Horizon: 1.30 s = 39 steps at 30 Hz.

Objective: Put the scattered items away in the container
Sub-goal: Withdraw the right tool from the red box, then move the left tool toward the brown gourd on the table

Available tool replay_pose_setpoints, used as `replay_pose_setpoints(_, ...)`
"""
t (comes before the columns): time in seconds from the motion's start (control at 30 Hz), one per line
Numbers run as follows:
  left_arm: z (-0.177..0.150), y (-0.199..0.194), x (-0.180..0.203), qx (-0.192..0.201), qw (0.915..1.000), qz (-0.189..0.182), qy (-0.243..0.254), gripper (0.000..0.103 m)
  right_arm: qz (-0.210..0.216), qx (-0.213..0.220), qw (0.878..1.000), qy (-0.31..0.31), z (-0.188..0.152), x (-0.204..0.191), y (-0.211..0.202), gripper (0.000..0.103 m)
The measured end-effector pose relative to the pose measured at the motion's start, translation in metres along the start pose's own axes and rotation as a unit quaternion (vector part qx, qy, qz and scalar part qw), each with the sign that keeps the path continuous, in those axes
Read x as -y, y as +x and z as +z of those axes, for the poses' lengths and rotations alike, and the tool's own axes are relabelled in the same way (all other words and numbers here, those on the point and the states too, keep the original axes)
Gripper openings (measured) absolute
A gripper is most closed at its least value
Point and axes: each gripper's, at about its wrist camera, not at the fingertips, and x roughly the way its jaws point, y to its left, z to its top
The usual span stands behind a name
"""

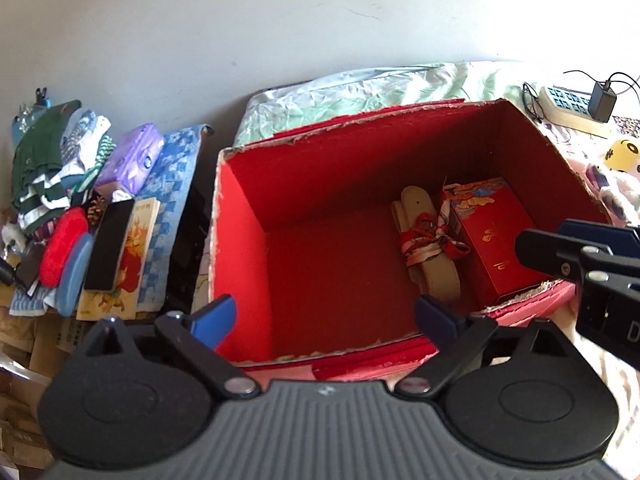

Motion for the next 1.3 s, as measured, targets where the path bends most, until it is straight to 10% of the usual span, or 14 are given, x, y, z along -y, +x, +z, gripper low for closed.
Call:
replay_pose_setpoints(0.53, -0.033, -0.034, 0.006, 0.002, 0.9943, 0.045, -0.097, 0.097, 0.056, -0.030, 0.997, -0.032, -0.033, 0.025, -0.016, 0.047)
replay_pose_setpoints(1.3, -0.117, -0.044, -0.019, -0.029, 0.9836, -0.102, -0.146, 0.087, 0.094, -0.178, 0.979, 0.031, -0.077, 0.044, 0.024, 0.042)
